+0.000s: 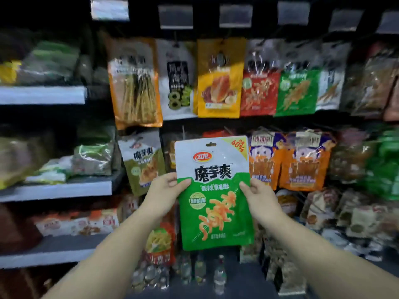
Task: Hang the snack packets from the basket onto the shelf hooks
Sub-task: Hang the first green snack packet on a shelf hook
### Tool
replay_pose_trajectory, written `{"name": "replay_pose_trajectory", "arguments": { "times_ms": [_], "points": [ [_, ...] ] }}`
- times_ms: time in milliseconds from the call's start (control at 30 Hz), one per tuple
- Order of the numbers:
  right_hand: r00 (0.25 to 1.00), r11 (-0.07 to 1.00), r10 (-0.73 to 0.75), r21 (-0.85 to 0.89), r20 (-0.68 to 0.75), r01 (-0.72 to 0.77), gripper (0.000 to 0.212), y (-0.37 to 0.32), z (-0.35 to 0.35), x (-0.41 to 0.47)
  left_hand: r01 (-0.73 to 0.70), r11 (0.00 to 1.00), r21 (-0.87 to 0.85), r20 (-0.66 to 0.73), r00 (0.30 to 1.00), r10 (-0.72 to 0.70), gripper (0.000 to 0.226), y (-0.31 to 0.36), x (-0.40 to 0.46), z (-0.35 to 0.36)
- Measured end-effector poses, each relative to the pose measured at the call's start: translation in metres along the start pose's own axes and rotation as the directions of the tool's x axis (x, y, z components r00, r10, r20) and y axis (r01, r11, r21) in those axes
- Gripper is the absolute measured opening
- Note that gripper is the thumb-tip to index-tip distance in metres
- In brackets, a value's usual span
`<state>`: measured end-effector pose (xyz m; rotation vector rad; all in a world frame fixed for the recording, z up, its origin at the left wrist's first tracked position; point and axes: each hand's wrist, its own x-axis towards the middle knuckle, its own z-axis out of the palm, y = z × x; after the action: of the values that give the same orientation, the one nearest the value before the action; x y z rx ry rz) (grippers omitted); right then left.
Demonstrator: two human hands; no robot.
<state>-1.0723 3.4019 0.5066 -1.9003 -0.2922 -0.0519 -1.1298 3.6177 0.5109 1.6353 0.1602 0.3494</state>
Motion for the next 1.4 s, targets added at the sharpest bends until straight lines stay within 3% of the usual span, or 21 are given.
{"name": "replay_pose_trajectory", "arguments": {
  "times_ms": [133, 300, 600, 733, 833, 900, 1200, 1400],
  "points": [
    [1.0, 1.0, 0.025, -0.014, -0.008, -0.026, 0.045, -0.1, -0.037, -0.003, -0.006, 1.0, -0.003, 0.001, 1.0, 0.006, 0.009, 0.106, 0.001, -0.006],
    [0.998, 1.0, -0.006, -0.014, -0.069, 0.006, 0.042, -0.163, -0.058, -0.011, -0.071, 0.993, 0.092, 0.008, 0.997, 0.07, 0.011, 0.183, -0.009, -0.014],
    [0.991, 0.998, -0.033, -0.063, -0.132, 0.025, 0.037, -0.197, -0.059, -0.037, -0.085, 0.976, 0.199, 0.001, 0.996, 0.087, 0.014, 0.207, -0.021, -0.031],
    [0.988, 0.997, -0.009, -0.081, -0.157, -0.004, 0.04, -0.191, -0.072, -0.027, -0.113, 0.975, 0.19, 0.031, 0.994, 0.109, 0.008, 0.21, -0.018, -0.009],
    [0.986, 0.993, -0.011, -0.119, -0.169, -0.009, 0.024, -0.178, -0.092, -0.008, -0.128, 0.972, 0.198, 0.039, 0.992, 0.122, 0.009, 0.211, -0.005, 0.019],
    [0.984, 0.994, -0.015, -0.112, -0.18, -0.005, 0.027, -0.165, -0.114, 0.009, -0.124, 0.973, 0.196, 0.035, 0.992, 0.12, 0.013, 0.211, 0.011, 0.045],
    [0.969, 1.0, 0.008, -0.023, -0.246, -0.014, 0.027, -0.09, -0.244, 0.113, -0.134, 0.972, 0.192, 0.025, 0.991, 0.131, 0.012, 0.211, 0.103, 0.209],
    [0.982, 1.0, 0.026, 0.021, -0.189, -0.023, 0.02, -0.048, -0.317, 0.205, -0.074, 0.975, 0.21, -0.05, 0.995, 0.086, 0.008, 0.215, 0.163, 0.305]
  ]
}}
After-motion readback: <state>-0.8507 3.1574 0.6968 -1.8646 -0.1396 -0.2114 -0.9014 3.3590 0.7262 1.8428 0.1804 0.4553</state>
